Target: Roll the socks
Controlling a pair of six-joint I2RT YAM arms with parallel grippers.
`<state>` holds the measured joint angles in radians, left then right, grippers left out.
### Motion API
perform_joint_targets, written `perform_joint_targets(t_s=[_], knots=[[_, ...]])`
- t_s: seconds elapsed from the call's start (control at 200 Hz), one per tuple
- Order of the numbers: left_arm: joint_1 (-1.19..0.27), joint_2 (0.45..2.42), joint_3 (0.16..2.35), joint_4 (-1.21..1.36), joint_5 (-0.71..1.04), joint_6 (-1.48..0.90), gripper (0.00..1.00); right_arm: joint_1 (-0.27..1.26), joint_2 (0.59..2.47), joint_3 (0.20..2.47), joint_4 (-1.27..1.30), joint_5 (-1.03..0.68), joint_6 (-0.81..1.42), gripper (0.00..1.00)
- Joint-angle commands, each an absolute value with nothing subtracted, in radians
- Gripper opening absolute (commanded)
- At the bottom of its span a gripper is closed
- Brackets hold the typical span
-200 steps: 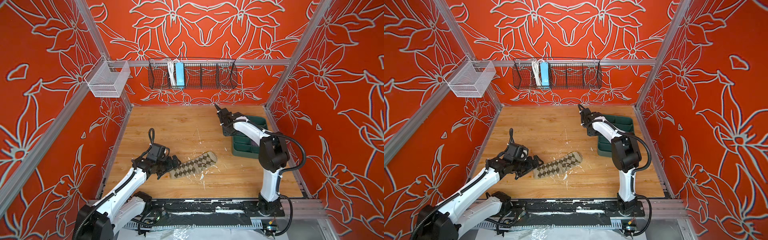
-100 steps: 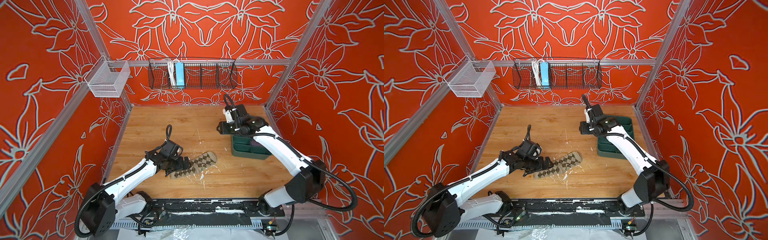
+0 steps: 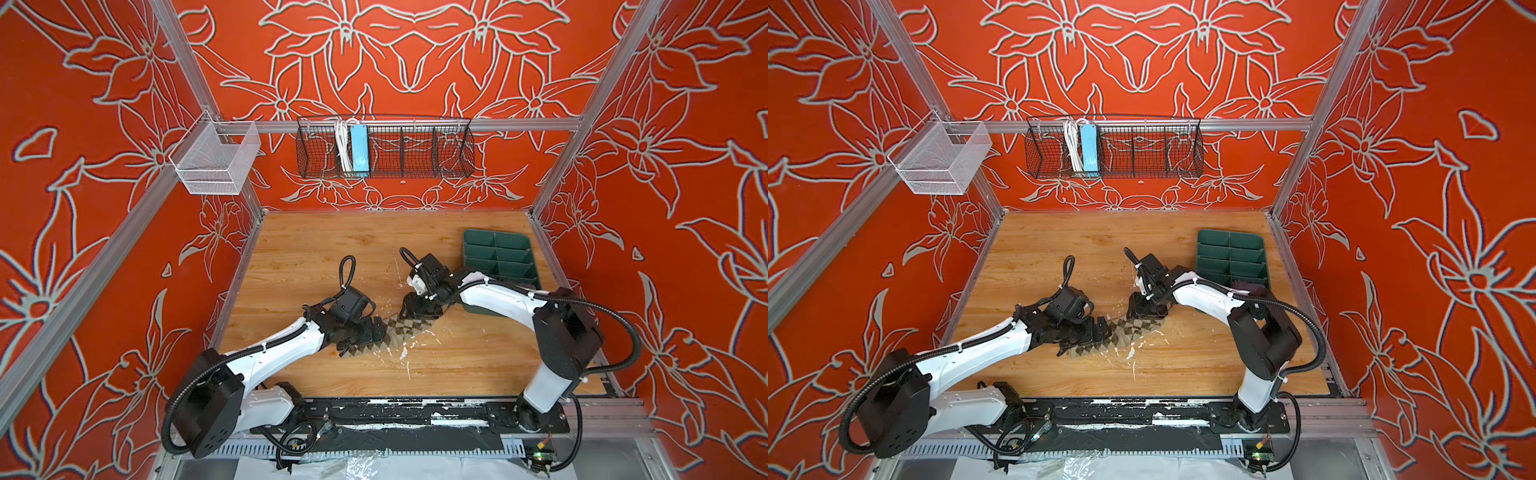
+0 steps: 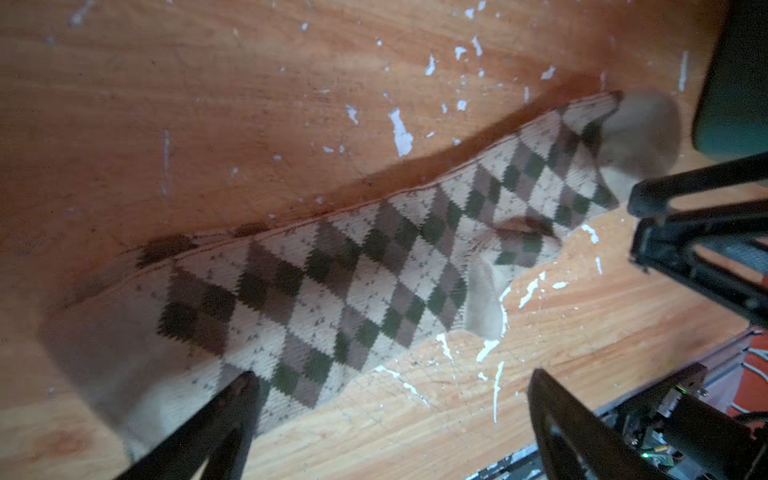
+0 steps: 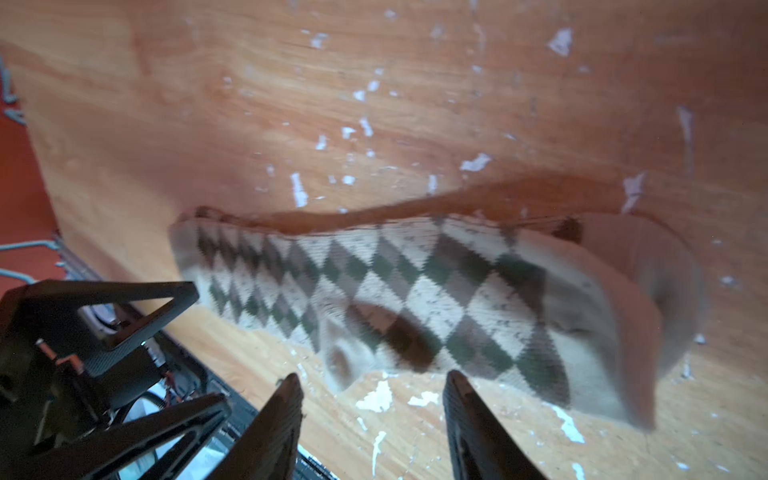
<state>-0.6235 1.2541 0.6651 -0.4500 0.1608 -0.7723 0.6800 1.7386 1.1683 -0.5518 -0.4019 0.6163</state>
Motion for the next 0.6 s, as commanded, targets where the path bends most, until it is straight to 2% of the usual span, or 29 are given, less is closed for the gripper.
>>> perform_joint_targets(t_s=[0.0, 0.335, 0.595], knots=[[-0.627, 1.301, 0.632, -0.431, 0.135, -0.827, 0.98, 0.672, 1.783, 1.178, -0.566, -0.324, 0.641, 0.58], [-0.629, 1.359, 0.603, -0.409, 0.228, -0.870, 0.98, 0.658, 1.957, 1.267, -0.670, -0.152, 0.548, 0.59], [-0.649, 1.359, 0.589, -0.350, 0.282, -0.929, 0.98, 0.657, 2.109, 1.467, -0.722, -0.109, 0.397, 0.59]])
